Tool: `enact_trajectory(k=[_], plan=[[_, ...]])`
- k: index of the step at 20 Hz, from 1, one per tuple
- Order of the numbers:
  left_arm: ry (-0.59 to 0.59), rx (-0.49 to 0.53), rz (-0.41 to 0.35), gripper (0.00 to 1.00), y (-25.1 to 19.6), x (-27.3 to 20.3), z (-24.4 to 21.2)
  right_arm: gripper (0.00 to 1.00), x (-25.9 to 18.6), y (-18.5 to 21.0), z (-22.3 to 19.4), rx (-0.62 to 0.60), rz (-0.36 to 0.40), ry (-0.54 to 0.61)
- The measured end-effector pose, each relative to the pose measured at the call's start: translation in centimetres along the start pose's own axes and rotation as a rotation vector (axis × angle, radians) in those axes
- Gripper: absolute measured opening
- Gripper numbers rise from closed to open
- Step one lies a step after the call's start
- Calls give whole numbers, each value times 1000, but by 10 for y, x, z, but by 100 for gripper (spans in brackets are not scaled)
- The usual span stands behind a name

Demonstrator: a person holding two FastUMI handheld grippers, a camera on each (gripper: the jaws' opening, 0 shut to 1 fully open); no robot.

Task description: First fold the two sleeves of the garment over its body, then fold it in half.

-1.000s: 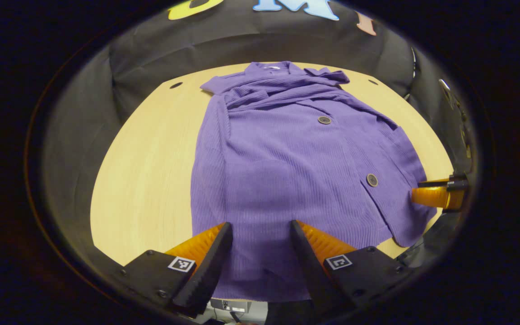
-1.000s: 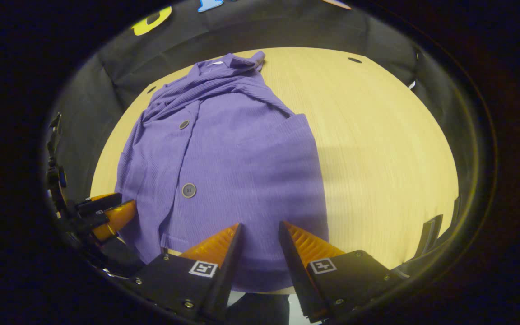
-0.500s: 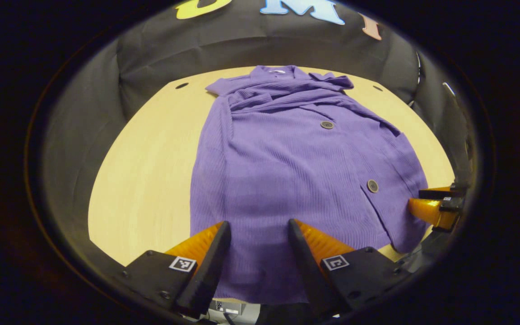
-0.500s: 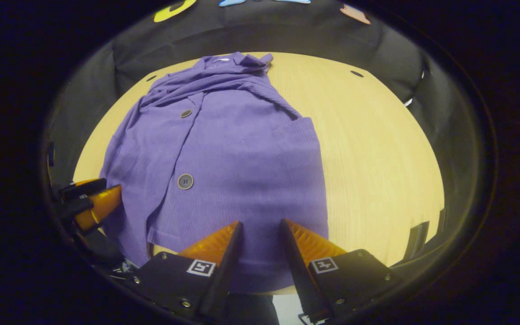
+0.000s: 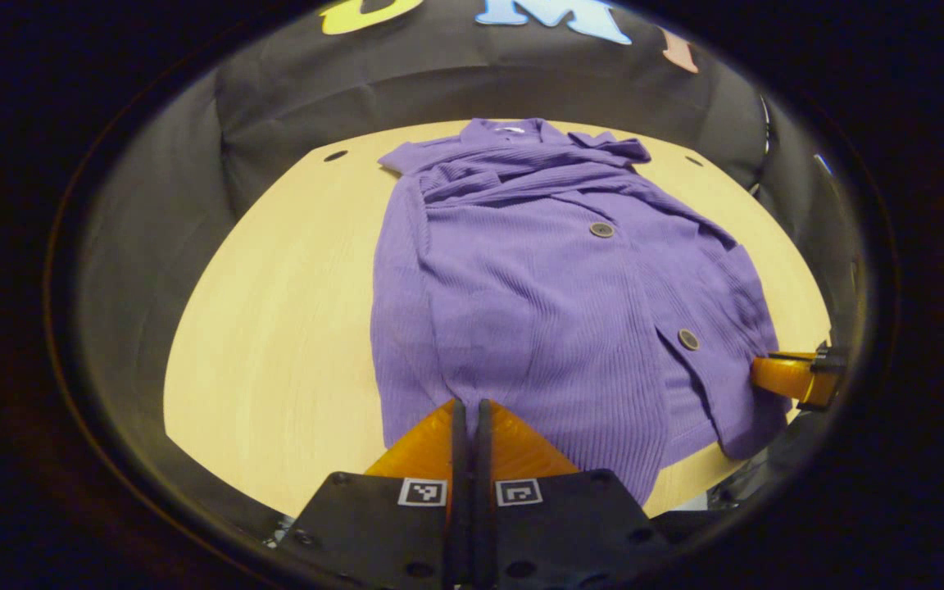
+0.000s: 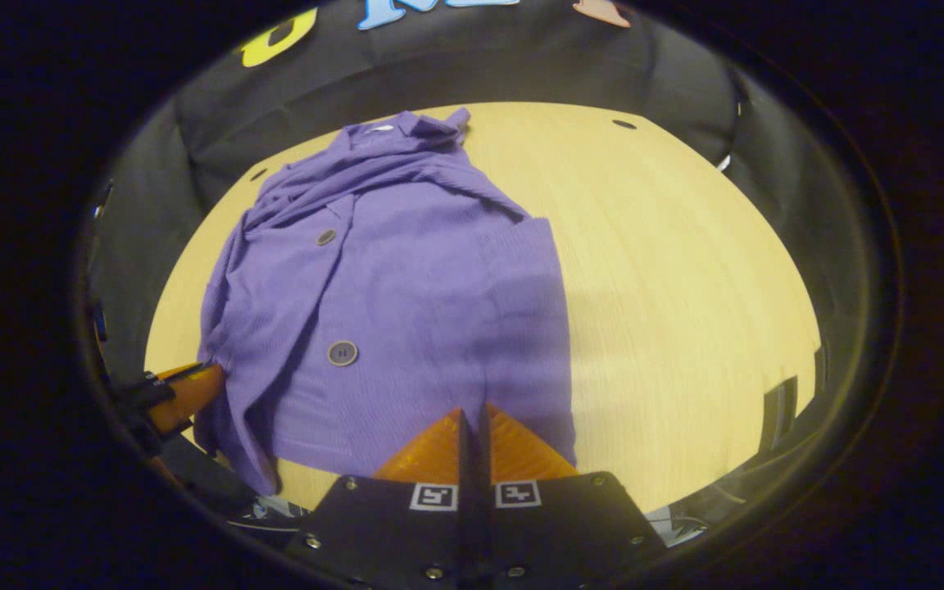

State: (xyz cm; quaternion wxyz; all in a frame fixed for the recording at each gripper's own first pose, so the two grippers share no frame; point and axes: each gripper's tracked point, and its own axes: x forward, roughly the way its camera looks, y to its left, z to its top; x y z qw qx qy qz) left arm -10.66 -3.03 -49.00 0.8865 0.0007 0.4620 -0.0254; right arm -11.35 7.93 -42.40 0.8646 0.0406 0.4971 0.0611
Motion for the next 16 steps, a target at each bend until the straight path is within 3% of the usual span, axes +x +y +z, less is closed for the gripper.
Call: enact_trajectory(k=[9, 16], plan=[[-54, -61, -13, 7, 12, -13, 36, 1, -17, 8, 31, -20, -1, -57], [-163, -100, -11, 6, 24, -14, 109, 1, -22, 19, 102, 22, 26, -167]])
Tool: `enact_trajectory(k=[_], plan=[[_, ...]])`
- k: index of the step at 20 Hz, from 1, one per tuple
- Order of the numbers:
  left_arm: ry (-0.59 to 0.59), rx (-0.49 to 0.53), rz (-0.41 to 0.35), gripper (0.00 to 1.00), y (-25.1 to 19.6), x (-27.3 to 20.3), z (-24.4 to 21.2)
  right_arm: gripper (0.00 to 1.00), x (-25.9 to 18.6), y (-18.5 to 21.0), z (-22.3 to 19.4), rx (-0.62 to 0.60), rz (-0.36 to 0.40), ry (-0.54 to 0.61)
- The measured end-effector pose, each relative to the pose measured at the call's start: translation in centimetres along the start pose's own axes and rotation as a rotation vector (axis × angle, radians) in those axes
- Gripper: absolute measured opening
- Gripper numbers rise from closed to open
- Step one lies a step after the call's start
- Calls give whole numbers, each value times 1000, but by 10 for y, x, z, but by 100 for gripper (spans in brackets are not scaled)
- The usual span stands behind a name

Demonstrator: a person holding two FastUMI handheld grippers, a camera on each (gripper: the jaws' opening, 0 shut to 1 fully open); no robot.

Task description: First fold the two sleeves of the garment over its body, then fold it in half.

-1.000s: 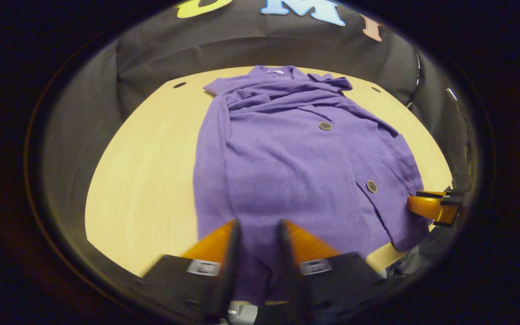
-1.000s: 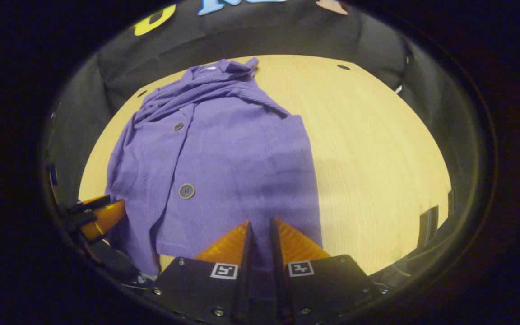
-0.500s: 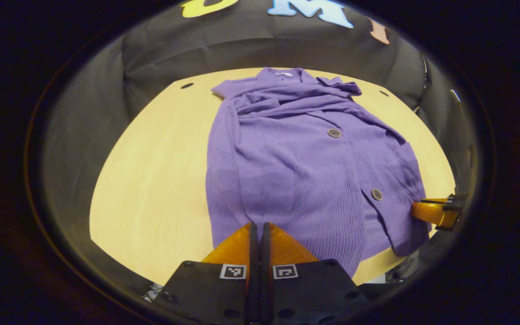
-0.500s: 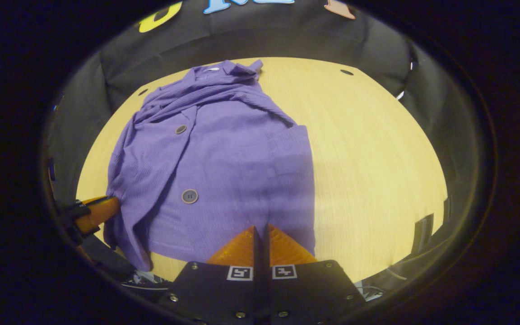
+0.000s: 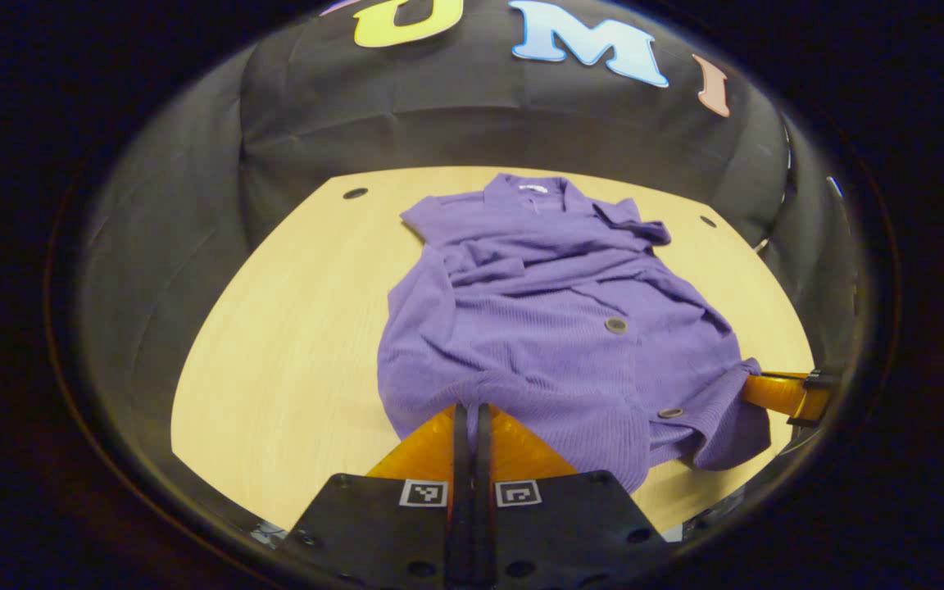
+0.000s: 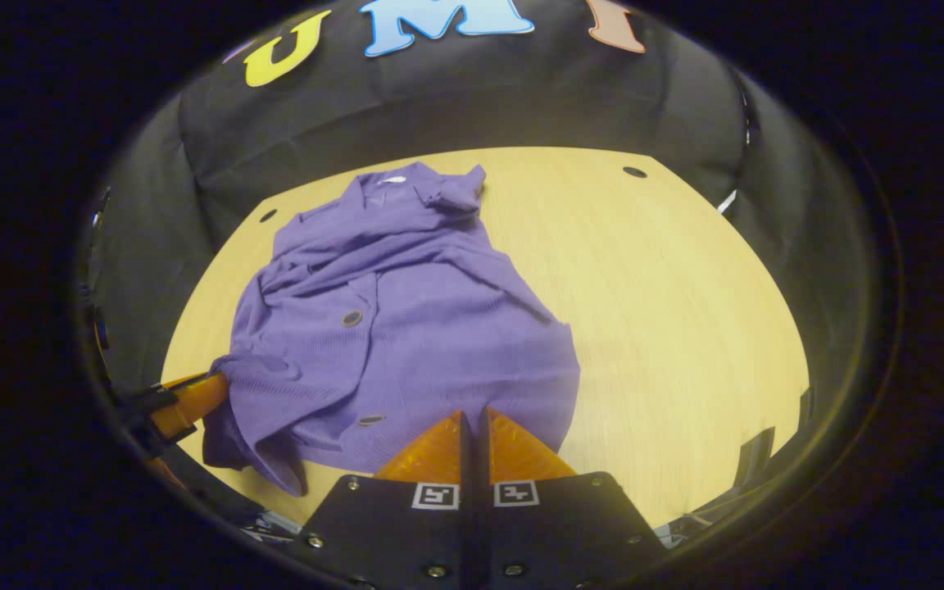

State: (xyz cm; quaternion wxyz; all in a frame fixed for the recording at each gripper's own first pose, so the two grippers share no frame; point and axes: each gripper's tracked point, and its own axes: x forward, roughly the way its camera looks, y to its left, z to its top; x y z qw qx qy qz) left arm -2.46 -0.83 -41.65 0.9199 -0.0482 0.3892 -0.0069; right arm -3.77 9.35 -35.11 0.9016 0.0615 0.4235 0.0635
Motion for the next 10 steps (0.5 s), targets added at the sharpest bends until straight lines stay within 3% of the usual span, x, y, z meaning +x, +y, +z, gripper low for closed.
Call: enact_trajectory(k=[10], plan=[[-109, 3, -10, 6, 4, 42, 103, 1, 26, 5, 101, -14, 29, -123]])
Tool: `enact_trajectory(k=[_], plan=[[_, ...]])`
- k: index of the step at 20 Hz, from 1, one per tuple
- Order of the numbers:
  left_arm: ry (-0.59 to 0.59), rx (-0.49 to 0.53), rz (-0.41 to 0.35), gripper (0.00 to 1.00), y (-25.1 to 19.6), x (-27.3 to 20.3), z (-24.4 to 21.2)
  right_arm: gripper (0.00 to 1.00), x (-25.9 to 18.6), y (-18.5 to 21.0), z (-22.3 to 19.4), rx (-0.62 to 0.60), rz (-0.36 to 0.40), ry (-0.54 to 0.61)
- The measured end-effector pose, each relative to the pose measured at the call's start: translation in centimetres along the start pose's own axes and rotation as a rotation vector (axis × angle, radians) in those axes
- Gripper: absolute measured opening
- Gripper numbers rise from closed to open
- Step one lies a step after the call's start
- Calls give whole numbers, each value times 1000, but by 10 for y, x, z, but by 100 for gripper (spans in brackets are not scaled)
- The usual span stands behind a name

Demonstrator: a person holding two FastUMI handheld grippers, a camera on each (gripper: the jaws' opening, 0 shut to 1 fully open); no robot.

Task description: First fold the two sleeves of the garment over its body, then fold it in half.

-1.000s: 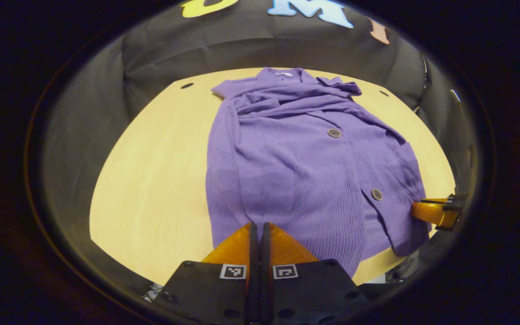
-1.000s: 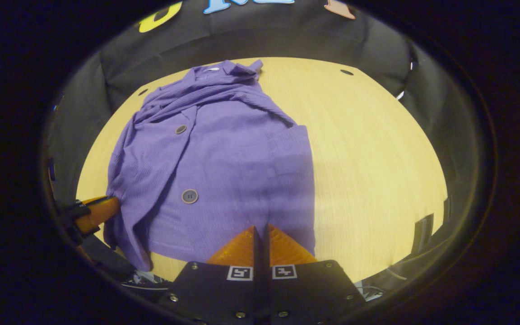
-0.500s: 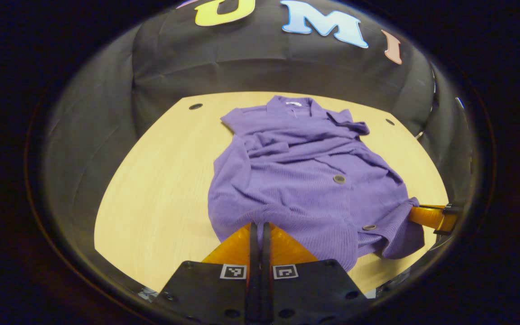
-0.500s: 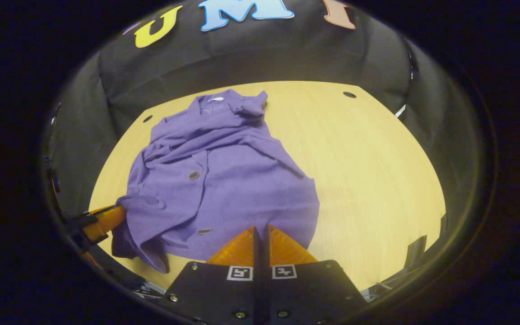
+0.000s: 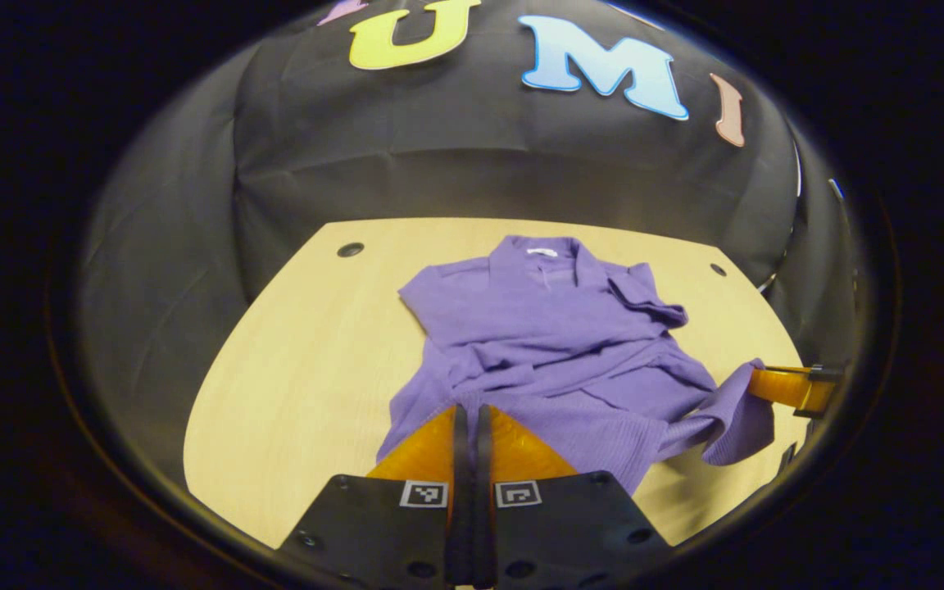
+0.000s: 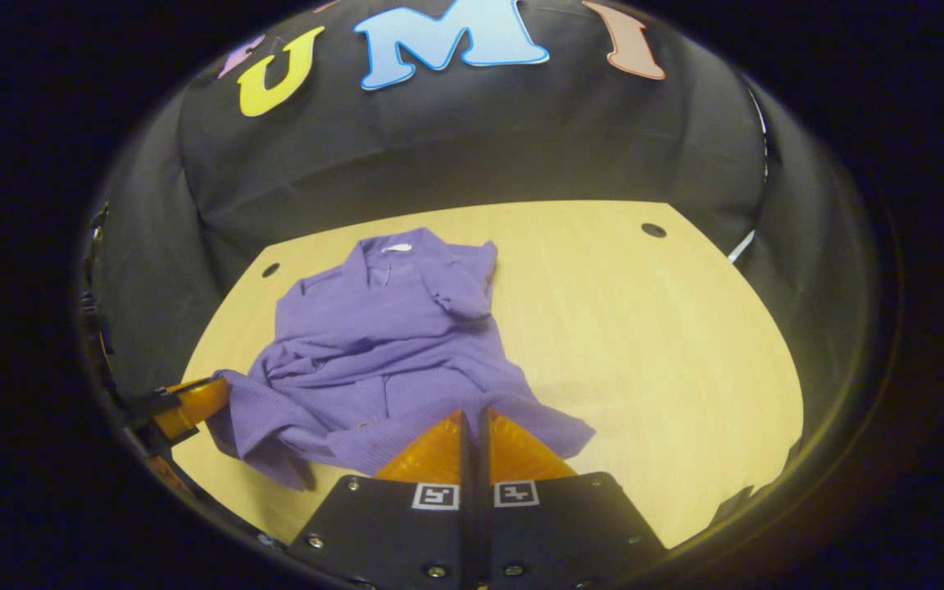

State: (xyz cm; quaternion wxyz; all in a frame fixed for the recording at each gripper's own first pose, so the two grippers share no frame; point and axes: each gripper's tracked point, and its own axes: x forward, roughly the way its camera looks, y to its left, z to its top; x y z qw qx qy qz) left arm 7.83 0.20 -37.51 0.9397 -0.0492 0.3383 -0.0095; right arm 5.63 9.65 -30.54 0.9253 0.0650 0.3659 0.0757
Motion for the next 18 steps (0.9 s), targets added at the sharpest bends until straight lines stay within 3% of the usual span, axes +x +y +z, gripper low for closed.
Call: enact_trajectory(k=[18], plan=[[-164, 16, -18, 7, -8, 121, 178, 1, 97, 6, 176, -26, 33, -167]])
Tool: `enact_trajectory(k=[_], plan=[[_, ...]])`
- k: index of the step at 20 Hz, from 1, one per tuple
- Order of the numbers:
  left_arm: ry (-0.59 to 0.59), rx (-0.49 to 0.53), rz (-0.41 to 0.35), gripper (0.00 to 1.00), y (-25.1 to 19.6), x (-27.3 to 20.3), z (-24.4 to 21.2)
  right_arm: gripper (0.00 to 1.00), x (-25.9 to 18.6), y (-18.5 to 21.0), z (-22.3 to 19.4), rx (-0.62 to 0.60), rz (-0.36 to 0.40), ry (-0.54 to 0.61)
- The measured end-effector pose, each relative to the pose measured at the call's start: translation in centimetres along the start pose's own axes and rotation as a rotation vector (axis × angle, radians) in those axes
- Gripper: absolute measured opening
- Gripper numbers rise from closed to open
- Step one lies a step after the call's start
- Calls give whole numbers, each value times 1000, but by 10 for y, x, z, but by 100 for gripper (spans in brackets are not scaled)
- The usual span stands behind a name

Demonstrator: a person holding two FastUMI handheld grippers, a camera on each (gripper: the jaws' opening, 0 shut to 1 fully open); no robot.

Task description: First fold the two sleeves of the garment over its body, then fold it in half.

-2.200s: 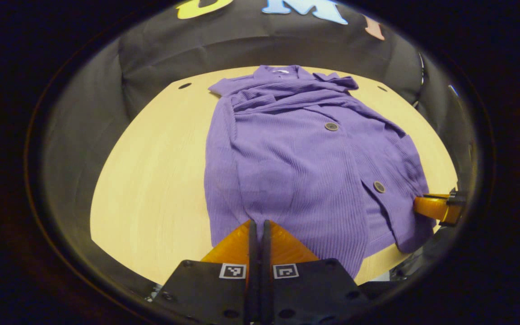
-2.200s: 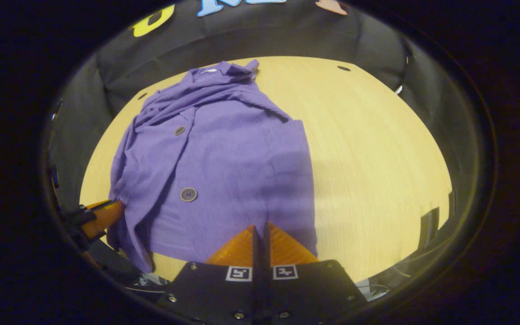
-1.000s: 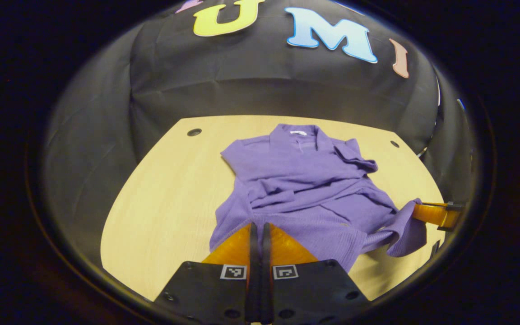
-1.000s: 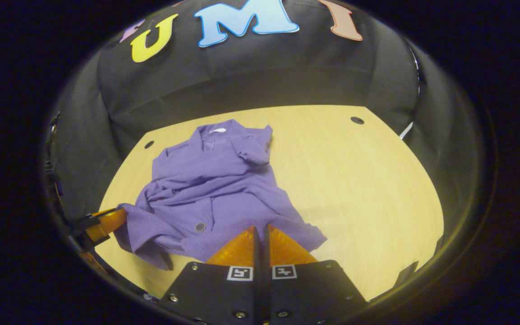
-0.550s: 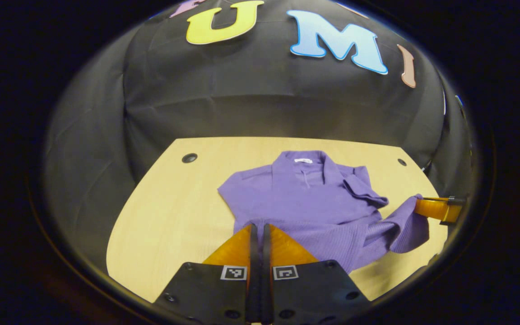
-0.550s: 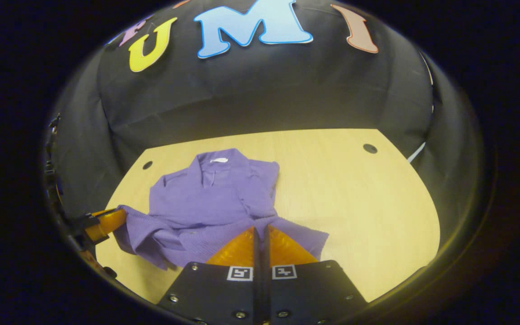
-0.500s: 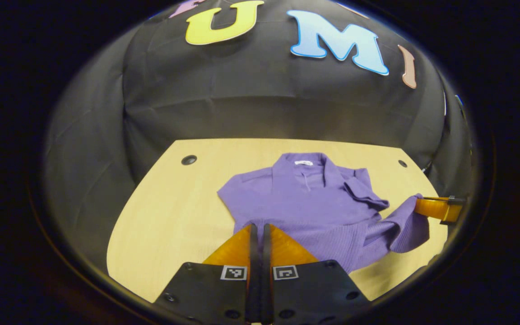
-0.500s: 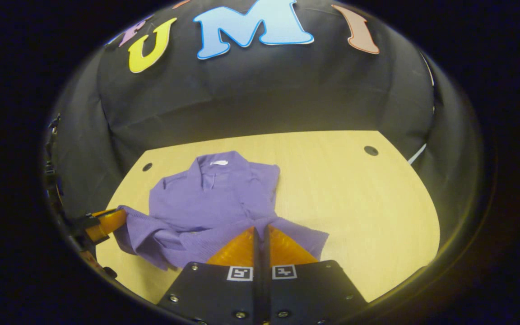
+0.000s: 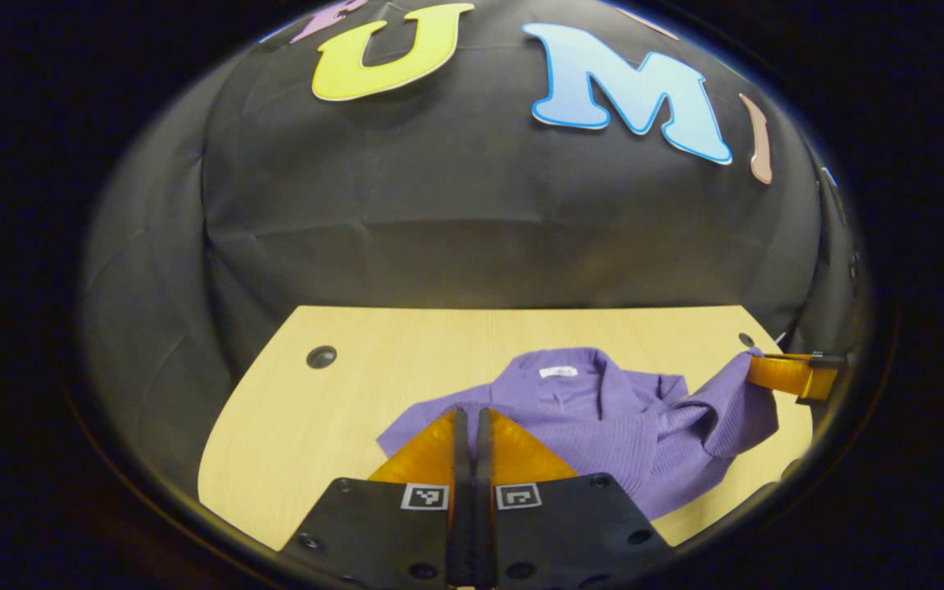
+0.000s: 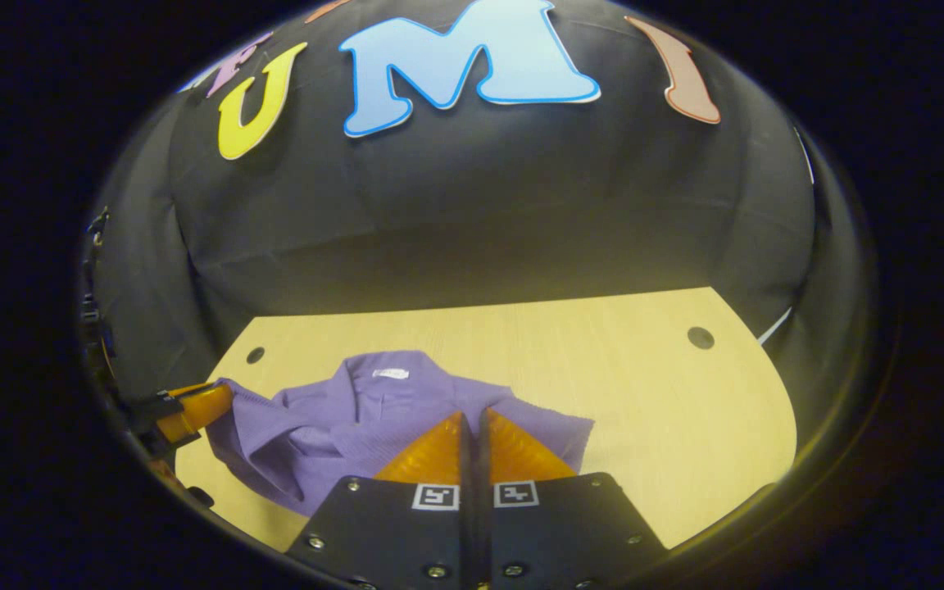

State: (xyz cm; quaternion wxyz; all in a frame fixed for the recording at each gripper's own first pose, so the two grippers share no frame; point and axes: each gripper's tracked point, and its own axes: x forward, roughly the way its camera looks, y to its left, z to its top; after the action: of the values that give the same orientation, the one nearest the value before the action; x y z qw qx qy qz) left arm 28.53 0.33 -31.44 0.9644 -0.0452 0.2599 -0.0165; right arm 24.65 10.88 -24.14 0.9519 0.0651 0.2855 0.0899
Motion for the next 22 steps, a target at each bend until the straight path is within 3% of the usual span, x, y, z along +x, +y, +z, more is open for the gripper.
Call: enact_trajectory(k=[9, 15, 22], plan=[[-85, -12, 9, 6, 0, 90, 43, 1, 77, -10, 22, 17, -11, -27], [-61, 23, 24, 6, 1, 153, 21, 1, 142, -20, 2, 38, -22, 11], [-19, 13, 53, 6, 9, 180, -11, 1, 169, -21, -23, 39, -18, 45]])
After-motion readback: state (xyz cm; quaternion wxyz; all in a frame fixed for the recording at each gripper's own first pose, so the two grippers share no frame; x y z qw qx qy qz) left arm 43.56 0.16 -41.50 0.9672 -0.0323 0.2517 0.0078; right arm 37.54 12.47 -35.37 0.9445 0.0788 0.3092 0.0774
